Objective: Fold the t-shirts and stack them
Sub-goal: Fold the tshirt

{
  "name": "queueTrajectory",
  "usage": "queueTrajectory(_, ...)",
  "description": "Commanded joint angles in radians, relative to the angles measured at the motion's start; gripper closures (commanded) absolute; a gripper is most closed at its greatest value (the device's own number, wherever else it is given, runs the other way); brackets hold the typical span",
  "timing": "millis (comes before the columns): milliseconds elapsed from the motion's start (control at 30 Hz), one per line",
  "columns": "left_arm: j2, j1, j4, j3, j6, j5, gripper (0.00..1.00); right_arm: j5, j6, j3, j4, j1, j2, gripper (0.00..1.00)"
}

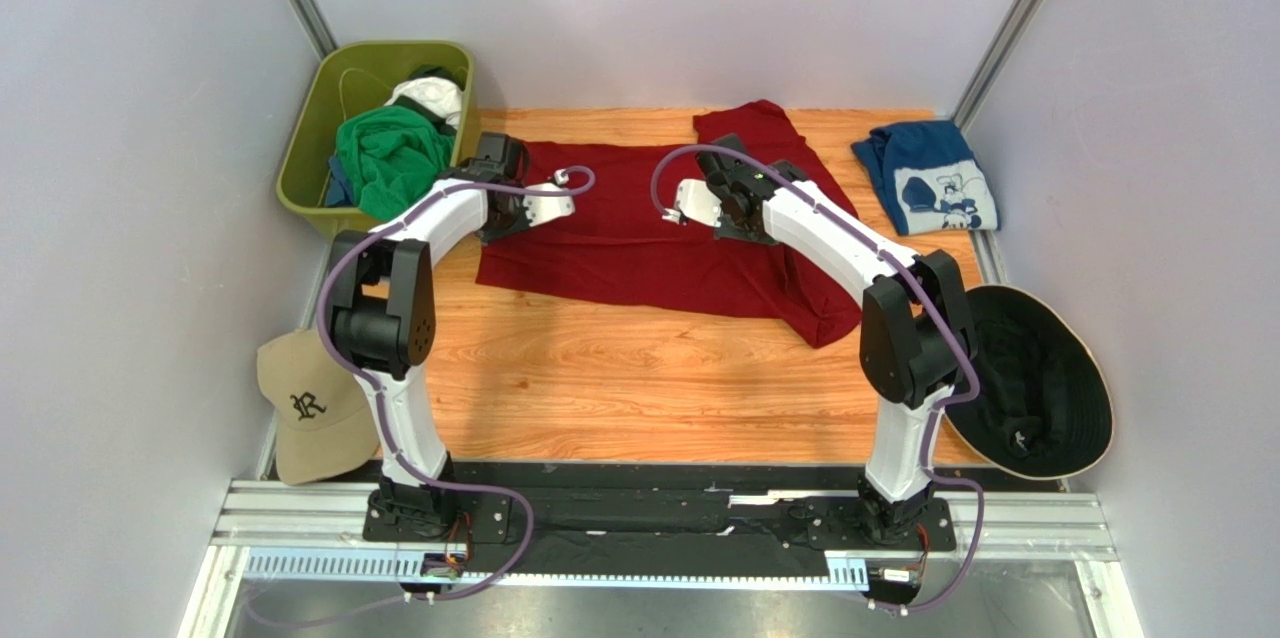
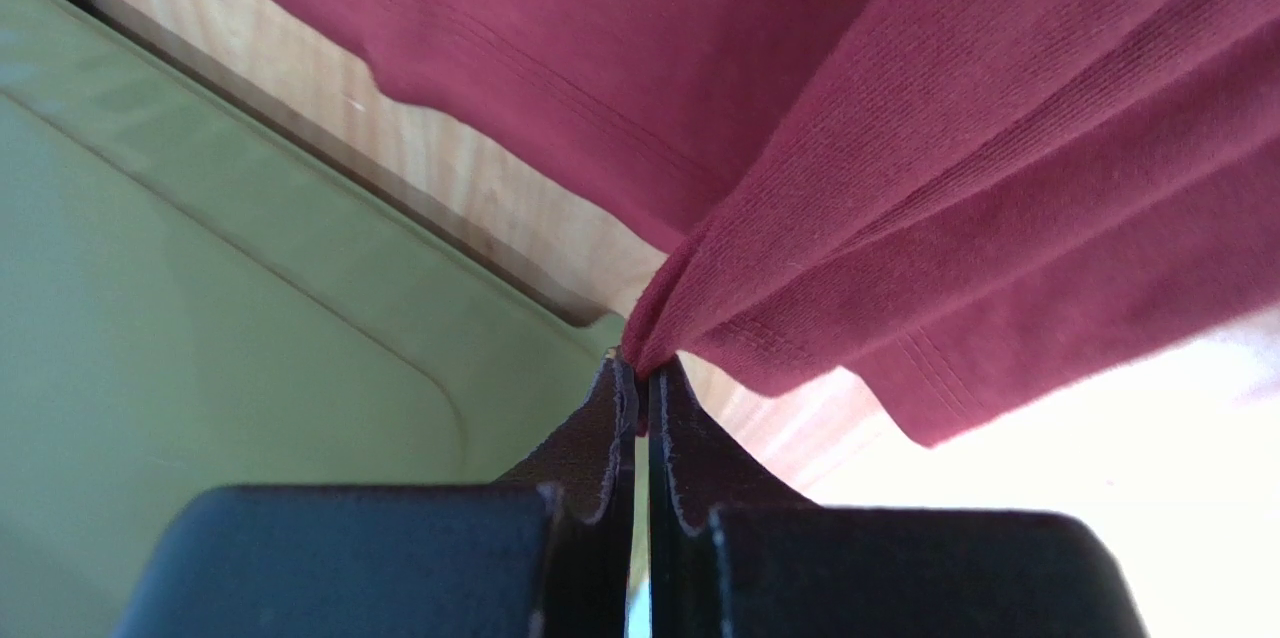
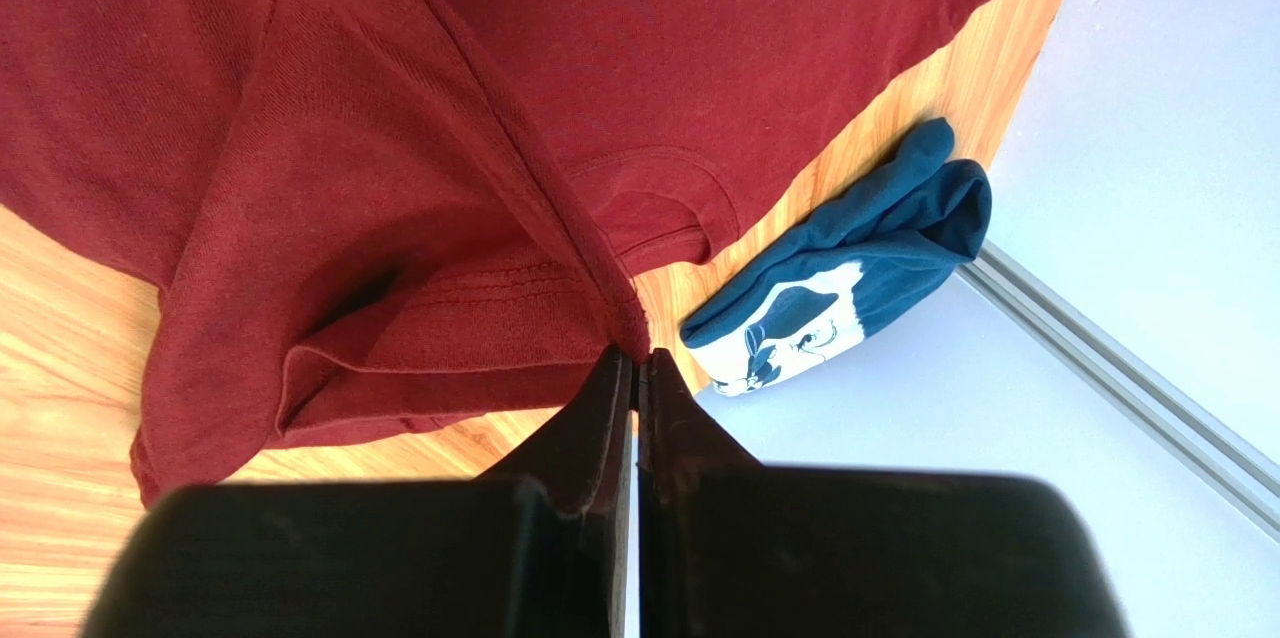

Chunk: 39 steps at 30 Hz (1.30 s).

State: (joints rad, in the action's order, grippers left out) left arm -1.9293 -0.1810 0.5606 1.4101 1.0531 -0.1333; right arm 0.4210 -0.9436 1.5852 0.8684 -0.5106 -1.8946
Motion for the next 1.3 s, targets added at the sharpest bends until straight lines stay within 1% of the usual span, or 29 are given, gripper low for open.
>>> queueTrajectory(0,-0.016,-0.011,-0.054,0.059,-0.002,-0.020,1.00,0.041,-0.021,0.021,-0.034,0.009,0.000,1.00)
queueTrajectory(200,-0.042,-0.017,-0.085,0.078,-0.004,-0.032,0.99,0.056,-0.023,0.030,-0.040,0.011,-0.011,1.00)
queueTrajectory(300,-0.050,-0.020,-0.108,0.073,-0.007,-0.043,0.95,0.065,-0.023,0.038,-0.045,0.011,-0.017,1.00)
queueTrajectory(333,-0.053,-0.021,-0.110,0.072,-0.007,-0.046,0.89,0.067,-0.023,0.042,-0.045,0.011,-0.023,1.00)
queueTrajectory(400,-0.054,-0.021,-0.117,0.066,-0.007,-0.046,0.85,0.076,-0.027,0.048,-0.048,0.011,-0.027,1.00)
queueTrajectory(500,-0.051,-0.023,-0.134,0.047,-0.004,-0.051,0.72,0.087,-0.032,0.055,-0.055,0.011,-0.041,1.00)
queueTrajectory(533,-0.048,-0.023,-0.139,0.037,-0.002,-0.052,0.63,0.091,-0.037,0.058,-0.063,0.011,-0.047,1.00)
queueTrajectory(567,-0.045,-0.023,-0.155,0.030,-0.002,-0.054,0.60,0.094,-0.040,0.061,-0.065,0.011,-0.057,1.00)
queueTrajectory(600,-0.037,-0.025,-0.165,0.024,-0.004,-0.055,0.53,0.102,-0.041,0.065,-0.068,0.011,-0.063,1.00)
queueTrajectory(633,-0.033,-0.023,-0.171,0.010,-0.002,-0.057,0.38,0.105,-0.046,0.070,-0.075,0.012,-0.067,1.00)
queueTrajectory(733,-0.019,-0.023,-0.203,-0.013,-0.007,-0.063,0.27,0.121,-0.053,0.088,-0.088,0.012,-0.095,1.00)
queueTrajectory(1100,0.070,-0.028,-0.232,-0.123,-0.033,-0.049,0.25,0.151,-0.083,0.125,-0.117,0.012,-0.164,1.00)
queueTrajectory(1267,0.079,-0.031,-0.261,-0.175,-0.028,-0.061,0.25,0.171,-0.101,0.130,-0.134,0.011,-0.178,1.00)
